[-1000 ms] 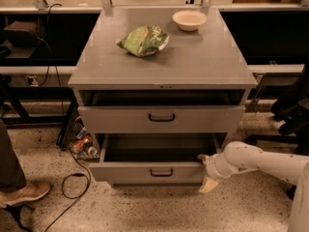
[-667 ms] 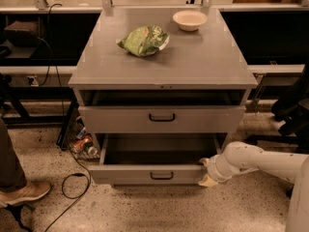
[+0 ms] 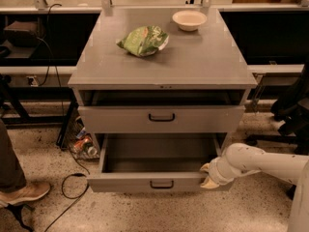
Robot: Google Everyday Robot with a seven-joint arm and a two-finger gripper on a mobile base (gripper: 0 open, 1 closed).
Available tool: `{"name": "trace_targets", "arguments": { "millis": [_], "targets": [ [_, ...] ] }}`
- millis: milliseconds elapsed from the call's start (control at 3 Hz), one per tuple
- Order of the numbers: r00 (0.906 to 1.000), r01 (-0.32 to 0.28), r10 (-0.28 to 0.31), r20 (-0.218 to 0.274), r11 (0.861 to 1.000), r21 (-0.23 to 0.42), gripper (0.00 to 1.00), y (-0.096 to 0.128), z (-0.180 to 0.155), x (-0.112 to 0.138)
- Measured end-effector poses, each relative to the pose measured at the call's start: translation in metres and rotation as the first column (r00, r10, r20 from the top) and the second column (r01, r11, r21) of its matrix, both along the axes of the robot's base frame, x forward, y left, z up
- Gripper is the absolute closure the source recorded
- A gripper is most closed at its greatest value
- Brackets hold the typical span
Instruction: Open middle drawer
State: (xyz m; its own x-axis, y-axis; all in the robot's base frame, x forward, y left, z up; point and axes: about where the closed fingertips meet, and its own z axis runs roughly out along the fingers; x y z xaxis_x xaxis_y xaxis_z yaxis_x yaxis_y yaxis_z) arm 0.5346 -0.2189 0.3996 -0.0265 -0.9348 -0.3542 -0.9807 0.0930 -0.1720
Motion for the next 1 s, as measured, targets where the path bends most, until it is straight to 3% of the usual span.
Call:
{"name": "trace_targets", "arguments": {
  "millis": [333, 667, 1000],
  "targets": [
    [0.9994, 0.036, -0.036, -0.001, 0.999, -0.011, 1.0, -0.01, 0.008, -0.019],
    [0.9994, 0.036, -0.036, -0.001, 0.999, -0.011, 1.0, -0.01, 0.007, -0.019],
    [0.9965, 0.084, -0.084, 0.002, 0.996, -0.004, 1.0, -0.021, 0.011, -0.038]
  ]
}}
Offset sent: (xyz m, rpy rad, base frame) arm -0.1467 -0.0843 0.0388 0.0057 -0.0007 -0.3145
